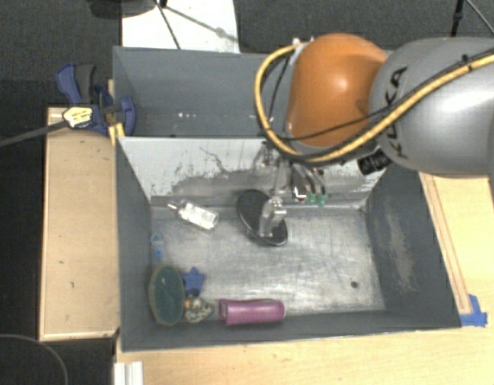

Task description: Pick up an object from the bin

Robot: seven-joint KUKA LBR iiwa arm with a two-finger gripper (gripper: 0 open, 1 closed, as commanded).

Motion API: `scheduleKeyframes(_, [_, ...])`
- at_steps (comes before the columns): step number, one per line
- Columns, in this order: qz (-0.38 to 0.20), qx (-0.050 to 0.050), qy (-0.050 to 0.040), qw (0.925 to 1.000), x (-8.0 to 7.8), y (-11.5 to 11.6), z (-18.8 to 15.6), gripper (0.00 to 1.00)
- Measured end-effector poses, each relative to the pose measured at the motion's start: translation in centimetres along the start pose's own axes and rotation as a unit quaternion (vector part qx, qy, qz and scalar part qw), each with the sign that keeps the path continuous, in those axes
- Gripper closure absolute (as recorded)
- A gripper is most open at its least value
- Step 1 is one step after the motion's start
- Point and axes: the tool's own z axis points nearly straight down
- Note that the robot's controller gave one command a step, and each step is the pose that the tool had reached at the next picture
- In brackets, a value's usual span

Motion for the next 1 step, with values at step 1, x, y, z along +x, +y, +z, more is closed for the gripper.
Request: scheduleKeyframes(1, [0.053,-0.003,-0.0104,0.9985,-0.88,-2.05,13.68,0.0])
